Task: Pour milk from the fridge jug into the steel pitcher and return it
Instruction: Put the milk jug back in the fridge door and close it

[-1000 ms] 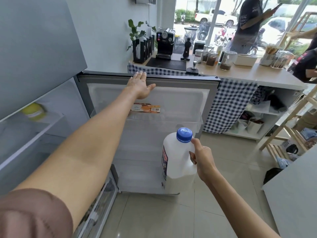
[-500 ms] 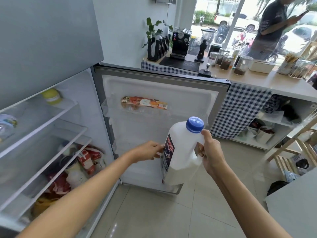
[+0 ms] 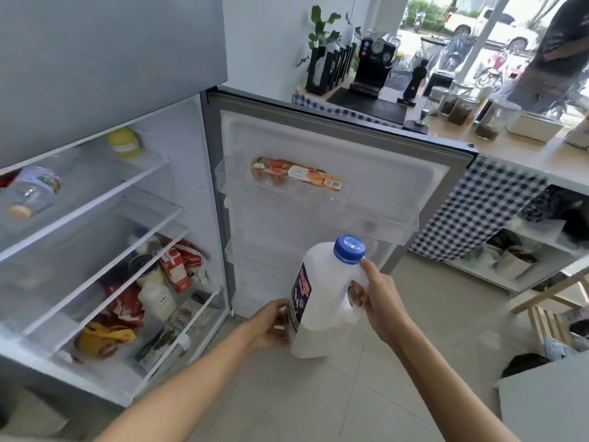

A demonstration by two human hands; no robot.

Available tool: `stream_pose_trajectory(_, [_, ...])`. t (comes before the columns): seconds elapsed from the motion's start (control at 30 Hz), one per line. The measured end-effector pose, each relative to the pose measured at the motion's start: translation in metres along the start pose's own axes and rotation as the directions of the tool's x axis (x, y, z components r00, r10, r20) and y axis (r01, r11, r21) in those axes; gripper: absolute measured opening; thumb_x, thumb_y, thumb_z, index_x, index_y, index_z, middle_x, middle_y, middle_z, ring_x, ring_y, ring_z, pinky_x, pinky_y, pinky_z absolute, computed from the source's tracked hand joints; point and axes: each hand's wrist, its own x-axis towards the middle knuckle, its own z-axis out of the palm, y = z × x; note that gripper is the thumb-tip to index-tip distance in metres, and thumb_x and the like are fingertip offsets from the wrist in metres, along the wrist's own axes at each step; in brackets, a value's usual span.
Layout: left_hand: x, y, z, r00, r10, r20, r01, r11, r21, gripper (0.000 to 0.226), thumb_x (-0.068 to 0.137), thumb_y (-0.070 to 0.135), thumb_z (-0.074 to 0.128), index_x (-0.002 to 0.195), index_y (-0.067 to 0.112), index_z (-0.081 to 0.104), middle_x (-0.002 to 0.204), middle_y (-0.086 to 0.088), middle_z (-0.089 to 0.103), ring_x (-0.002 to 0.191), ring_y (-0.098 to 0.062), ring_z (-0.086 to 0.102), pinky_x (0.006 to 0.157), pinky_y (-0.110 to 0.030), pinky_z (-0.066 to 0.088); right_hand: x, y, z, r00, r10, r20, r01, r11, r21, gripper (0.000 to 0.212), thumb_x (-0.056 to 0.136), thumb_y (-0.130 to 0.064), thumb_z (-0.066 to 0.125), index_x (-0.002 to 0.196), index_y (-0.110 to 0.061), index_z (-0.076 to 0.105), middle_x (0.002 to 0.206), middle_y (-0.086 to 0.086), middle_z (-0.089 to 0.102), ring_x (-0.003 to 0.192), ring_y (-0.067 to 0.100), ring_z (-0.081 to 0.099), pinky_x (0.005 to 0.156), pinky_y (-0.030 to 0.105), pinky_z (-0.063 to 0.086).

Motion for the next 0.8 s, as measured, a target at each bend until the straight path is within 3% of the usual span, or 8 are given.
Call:
stream_pose_trajectory(0.1, [0.004,0.003,-0.018,0.999,-0.016,-0.049,0.015,1.0,-0.026,0.023,0.083,0.034,0.058,0.074,0.013,0.056,0.075,-0.007,0.05,0.069,-0.021,0.049,0.069,-0.029,0.046,0.012,0.011,-0.003,0.985,0.008,0.175,0.01,0.995,-0.102,0.052,0.097,-0.045,0.041,0.075,-0.001,0.058,0.06,0.01,0.052,0.065,0.026,0.045,0.071,0.033,0.039])
stream_pose_trajectory(0.23, [0.012,0.007,-0.04,0.989,-0.037,-0.143,0.026,0.996,-0.082,0.024,0.088,0.034,0.055,0.081,0.011,0.057,0.08,-0.009,0.056,0.073,-0.022,0.053,0.067,-0.028,0.047,0.03,0.03,0.004,0.936,0.115,0.334,-0.084,0.991,-0.105,0.049,0.102,-0.035,0.034,0.087,0.003,0.061,0.073,0.012,0.06,0.065,0.016,0.057,0.065,0.019,0.044])
stream_pose_trajectory(0.4, [0.039,-0.009,-0.071,0.964,-0.086,-0.252,0.066,0.994,-0.089,0.024,0.091,0.035,0.051,0.091,0.011,0.057,0.091,-0.01,0.057,0.086,-0.022,0.052,0.074,-0.029,0.046,0.052,0.071,0.023,0.894,0.196,0.402,-0.193,0.98,-0.048,0.031,0.101,-0.015,0.035,0.094,-0.002,0.062,0.076,0.011,0.065,0.077,0.023,0.061,0.085,0.038,0.048])
stream_pose_trajectory(0.5, [0.065,-0.025,-0.09,0.941,-0.127,-0.314,0.106,0.991,-0.082,0.028,0.089,0.039,0.051,0.086,0.011,0.056,0.089,-0.01,0.056,0.081,-0.023,0.053,0.075,-0.028,0.045,0.067,0.104,0.032,0.873,0.267,0.408,-0.269,0.962,-0.053,0.032,0.1,-0.013,0.034,0.093,0.002,0.061,0.078,0.014,0.063,0.08,0.025,0.06,0.085,0.036,0.048])
stream_pose_trajectory(0.6, [0.095,-0.039,-0.105,0.918,-0.131,-0.373,0.112,0.991,-0.072,0.035,0.088,0.043,0.05,0.067,0.015,0.053,0.072,-0.006,0.054,0.066,-0.019,0.051,0.062,-0.024,0.043,0.085,0.141,0.042,0.87,0.287,0.401,-0.303,0.953,-0.026,0.026,0.097,-0.006,0.034,0.093,0.003,0.058,0.079,0.016,0.062,0.082,0.026,0.061,0.087,0.036,0.049])
stream_pose_trajectory(0.67, [0.12,-0.048,-0.118,0.912,-0.142,-0.385,0.127,0.99,-0.066,0.036,0.089,0.045,0.05,0.067,0.016,0.055,0.071,-0.004,0.056,0.066,-0.018,0.052,0.061,-0.024,0.043,0.094,0.168,0.048,0.861,0.302,0.41,-0.326,0.945,-0.013,0.023,0.096,-0.002,0.034,0.095,0.003,0.056,0.079,0.018,0.059,0.082,0.026,0.061,0.088,0.037,0.049])
stream_pose_trajectory(0.8, [0.177,-0.065,-0.15,0.905,-0.156,-0.396,0.164,0.986,-0.014,0.029,0.089,0.038,0.048,0.073,0.015,0.055,0.077,-0.005,0.056,0.067,-0.017,0.052,0.061,-0.023,0.043,0.117,0.221,0.063,0.832,0.319,0.454,-0.324,0.943,-0.069,0.047,0.092,-0.007,0.033,0.063,-0.015,0.068,0.068,0.003,0.063,0.087,0.021,0.063,0.097,0.034,0.045])
